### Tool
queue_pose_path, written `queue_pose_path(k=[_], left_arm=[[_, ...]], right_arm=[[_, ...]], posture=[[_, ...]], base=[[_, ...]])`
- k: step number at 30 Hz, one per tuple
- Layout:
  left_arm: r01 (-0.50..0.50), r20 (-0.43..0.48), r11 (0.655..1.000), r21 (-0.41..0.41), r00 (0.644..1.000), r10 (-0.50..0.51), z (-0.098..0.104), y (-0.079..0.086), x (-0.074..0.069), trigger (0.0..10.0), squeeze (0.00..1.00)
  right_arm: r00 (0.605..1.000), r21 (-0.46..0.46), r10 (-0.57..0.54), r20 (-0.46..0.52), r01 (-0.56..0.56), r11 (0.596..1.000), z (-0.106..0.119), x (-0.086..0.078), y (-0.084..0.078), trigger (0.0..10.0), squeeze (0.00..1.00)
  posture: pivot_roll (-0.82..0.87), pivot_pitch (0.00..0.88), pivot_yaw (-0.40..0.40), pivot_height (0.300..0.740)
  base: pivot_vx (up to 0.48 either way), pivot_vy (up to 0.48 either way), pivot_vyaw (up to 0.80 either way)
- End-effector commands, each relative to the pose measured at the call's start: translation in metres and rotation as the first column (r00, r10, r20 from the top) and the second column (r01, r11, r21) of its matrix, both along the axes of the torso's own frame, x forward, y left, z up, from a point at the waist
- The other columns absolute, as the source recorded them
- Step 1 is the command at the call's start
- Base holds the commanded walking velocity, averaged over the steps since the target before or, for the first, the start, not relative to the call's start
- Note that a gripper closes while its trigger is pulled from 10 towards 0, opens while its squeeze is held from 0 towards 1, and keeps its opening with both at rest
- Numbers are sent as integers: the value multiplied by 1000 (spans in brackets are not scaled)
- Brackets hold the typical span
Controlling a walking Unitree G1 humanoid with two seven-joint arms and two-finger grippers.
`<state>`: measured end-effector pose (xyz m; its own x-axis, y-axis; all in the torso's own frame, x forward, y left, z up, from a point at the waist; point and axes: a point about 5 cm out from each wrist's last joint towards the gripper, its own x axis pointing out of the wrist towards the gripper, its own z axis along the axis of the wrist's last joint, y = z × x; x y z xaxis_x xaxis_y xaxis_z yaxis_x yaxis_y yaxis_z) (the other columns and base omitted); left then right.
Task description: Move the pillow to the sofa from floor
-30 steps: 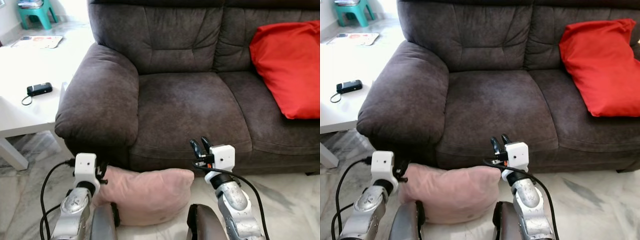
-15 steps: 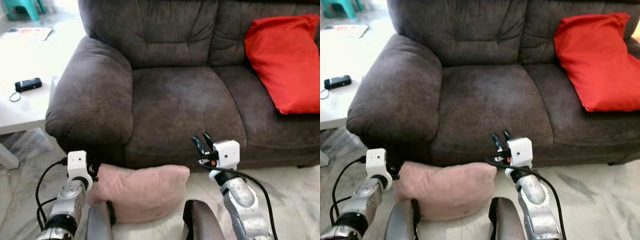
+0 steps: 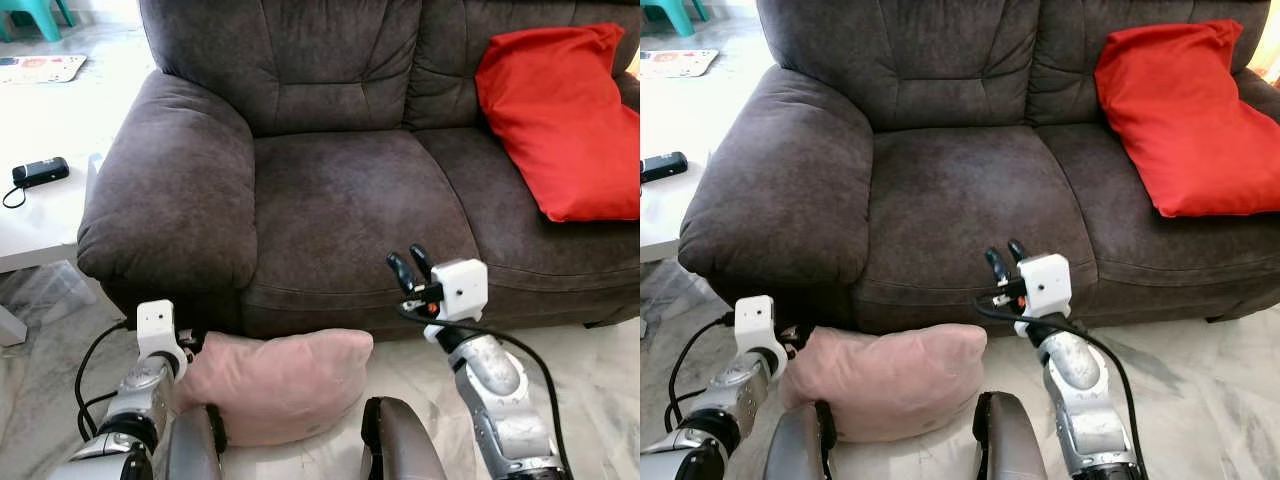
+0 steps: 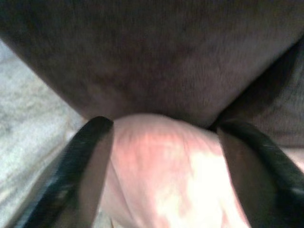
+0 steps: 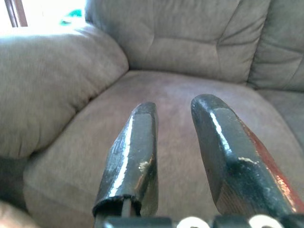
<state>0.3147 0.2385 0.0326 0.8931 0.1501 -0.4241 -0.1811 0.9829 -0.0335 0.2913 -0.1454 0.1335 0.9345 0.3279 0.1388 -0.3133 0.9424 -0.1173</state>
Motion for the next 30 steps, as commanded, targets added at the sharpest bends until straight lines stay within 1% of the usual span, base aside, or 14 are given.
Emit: queue_pose_path(k=[1,2,5,7,10,11,12,15,16,17,21,24,25,30], left_arm=[[-22,-18,1000,-2,1000,22,-2,4,-2,10000,1000],[-24,-14,1000,5,1000,25,0,7,-1,10000,1000],[-33,-14,999,14,999,33,0,11,-2,10000,1000],[-41,-20,999,12,999,41,-2,11,-4,10000,1000],[-43,-25,999,7,999,43,-3,7,-4,10000,1000],[-46,-33,999,4,998,46,-6,6,-5,10000,349],[-53,-39,999,1,998,53,-8,6,-6,10000,0],[-71,-40,997,-18,997,70,-11,7,-10,10000,0],[-77,-36,997,-22,996,76,-12,8,-11,10000,0],[-71,-22,997,-21,997,71,-11,8,-11,10000,0],[-85,12,996,-27,996,85,-7,10,-9,10000,0],[-96,33,995,-19,995,97,-2,13,-7,10000,0],[-108,49,994,-23,993,109,1,17,-6,10000,0],[-99,102,993,-65,989,105,9,18,-1,10000,0]], right_arm=[[999,7,-13,45,12,1000,15,1,-5,10000,0],[997,11,-19,80,18,1000,24,1,-7,10000,0],[992,49,-64,111,59,997,33,0,-16,10000,0],[990,91,-95,104,86,992,35,-3,-23,10000,0],[991,100,-99,93,90,991,33,-7,-22,10000,0],[992,102,-92,88,83,991,31,-9,-20,10000,0],[993,104,-87,82,78,991,29,-11,-18,10000,0],[996,117,-64,55,57,992,25,-16,-11,10000,0],[998,110,-50,26,47,993,20,-15,-8,10000,0],[999,101,-46,2,46,994,14,-11,-8,10000,0],[996,65,-61,-61,65,996,-2,2,-10,10000,0],[994,73,-67,-81,73,995,-4,10,-11,10000,0],[994,84,-69,-86,76,994,-5,16,-9,10000,0],[995,85,-55,-85,62,994,-4,24,-4,10000,0]], posture=[[-8,105,-73,530],[-12,117,-69,530],[-10,140,-55,530],[-7,160,-46,530],[-5,192,-41,530],[-3,193,-42,530],[-1,195,-43,530],[10,221,-52,530],[17,253,-59,530],[30,283,-73,530],[32,303,-75,530],[41,333,-78,530],[38,339,-77,530],[41,353,-85,530]], base=[[0,0,0],[0,0,0],[0,0,0],[0,0,0],[0,0,0],[0,0,0],[0,0,0],[0,0,0],[0,0,0],[0,0,0],[0,0,0],[0,0,0],[0,0,0],[0,0,0]])
